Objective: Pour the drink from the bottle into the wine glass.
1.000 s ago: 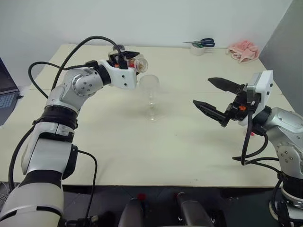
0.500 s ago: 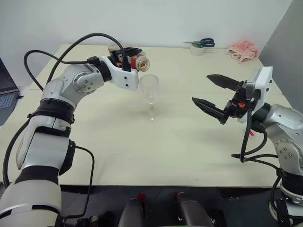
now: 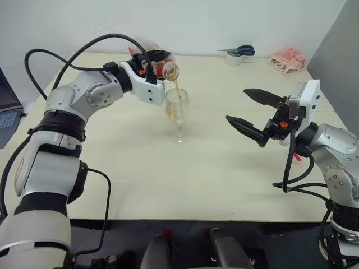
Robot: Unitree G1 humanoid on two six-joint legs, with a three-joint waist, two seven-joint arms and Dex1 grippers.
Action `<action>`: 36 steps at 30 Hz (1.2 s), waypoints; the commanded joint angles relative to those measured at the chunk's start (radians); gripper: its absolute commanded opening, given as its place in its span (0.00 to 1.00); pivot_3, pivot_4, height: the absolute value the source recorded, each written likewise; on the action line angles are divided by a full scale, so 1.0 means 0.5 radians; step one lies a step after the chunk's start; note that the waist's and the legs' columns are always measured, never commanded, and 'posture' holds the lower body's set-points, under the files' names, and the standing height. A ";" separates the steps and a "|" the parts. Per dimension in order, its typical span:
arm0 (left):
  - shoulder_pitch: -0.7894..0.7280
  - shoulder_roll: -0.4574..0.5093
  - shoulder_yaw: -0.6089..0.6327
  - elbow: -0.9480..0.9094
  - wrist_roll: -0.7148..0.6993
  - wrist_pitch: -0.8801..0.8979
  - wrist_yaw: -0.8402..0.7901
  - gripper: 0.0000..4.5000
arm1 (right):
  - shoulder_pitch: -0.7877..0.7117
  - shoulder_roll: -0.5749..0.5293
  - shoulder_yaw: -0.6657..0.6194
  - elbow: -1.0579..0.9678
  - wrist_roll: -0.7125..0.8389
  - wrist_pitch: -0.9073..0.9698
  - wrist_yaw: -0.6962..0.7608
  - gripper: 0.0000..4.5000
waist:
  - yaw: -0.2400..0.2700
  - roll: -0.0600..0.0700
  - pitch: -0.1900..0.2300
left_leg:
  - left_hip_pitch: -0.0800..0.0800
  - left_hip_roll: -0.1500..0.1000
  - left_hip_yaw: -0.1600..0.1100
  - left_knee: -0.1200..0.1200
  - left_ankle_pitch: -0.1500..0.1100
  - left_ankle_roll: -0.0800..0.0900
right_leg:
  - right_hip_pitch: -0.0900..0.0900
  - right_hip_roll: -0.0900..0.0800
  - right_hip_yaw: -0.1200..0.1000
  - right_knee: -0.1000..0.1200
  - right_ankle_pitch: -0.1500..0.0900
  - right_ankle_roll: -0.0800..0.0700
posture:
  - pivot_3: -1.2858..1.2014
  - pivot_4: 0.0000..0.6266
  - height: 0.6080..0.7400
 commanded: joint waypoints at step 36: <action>-0.192 0.100 -0.077 0.110 0.141 -0.060 0.218 0.48 | -0.018 -0.016 0.031 -0.017 -0.040 -0.085 0.024 1.00 | 0.000 0.000 0.000 | 0.000 0.000 0.000 0.003 0.000 0.000 | 0.000 0.000 0.000 0.002 0.000 0.000 | 0.52 0.24 1.00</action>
